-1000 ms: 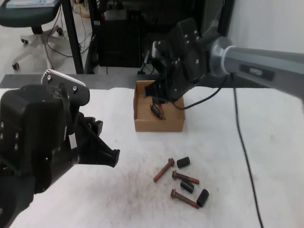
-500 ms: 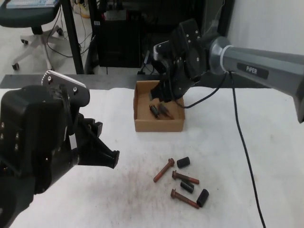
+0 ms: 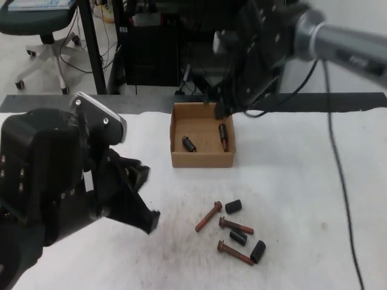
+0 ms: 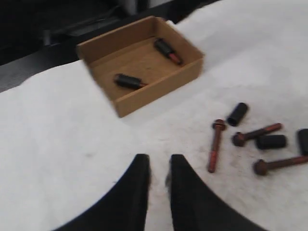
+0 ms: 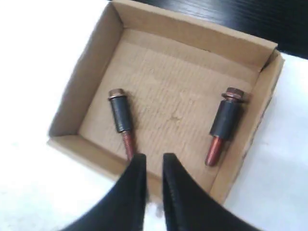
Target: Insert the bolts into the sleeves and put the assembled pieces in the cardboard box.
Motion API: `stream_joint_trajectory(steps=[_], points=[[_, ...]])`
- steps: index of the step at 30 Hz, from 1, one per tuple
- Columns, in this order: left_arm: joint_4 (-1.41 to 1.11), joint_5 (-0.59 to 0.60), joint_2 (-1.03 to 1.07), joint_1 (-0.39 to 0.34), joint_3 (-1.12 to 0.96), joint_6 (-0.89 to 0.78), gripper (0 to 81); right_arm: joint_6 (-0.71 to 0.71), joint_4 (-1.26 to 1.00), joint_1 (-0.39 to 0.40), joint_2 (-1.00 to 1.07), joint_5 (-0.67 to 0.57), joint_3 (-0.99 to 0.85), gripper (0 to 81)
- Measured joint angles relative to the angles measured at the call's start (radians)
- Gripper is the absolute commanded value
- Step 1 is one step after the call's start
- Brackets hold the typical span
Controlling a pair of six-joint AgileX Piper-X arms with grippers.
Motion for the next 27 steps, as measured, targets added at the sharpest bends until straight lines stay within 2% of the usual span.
stream_joint_trajectory(steps=[4,7,12,20,23,27], points=[[0.0,0.175,0.0,0.0,0.0,0.017,15.8,0.007,0.03,-0.014,-0.15,-0.02,0.117,0.2],[0.001,0.219,0.0,0.0,0.0,0.016,15.8,0.007,0.039,-0.021,-0.234,-0.022,0.201,0.5],[0.01,0.265,0.011,0.0,-0.017,-0.034,15.8,0.008,0.036,-0.036,-0.541,-0.029,0.474,0.5],[0.212,0.324,0.317,-0.064,-0.248,0.005,15.8,0.047,0.031,-0.037,-0.954,-0.034,0.791,0.5],[0.291,0.324,0.454,-0.085,-0.37,0.022,15.8,0.058,0.029,-0.037,-1.096,-0.036,0.858,0.5],[0.41,0.324,0.617,-0.122,-0.549,0.089,15.9,0.067,0.033,-0.037,-1.174,-0.036,0.901,0.5]])
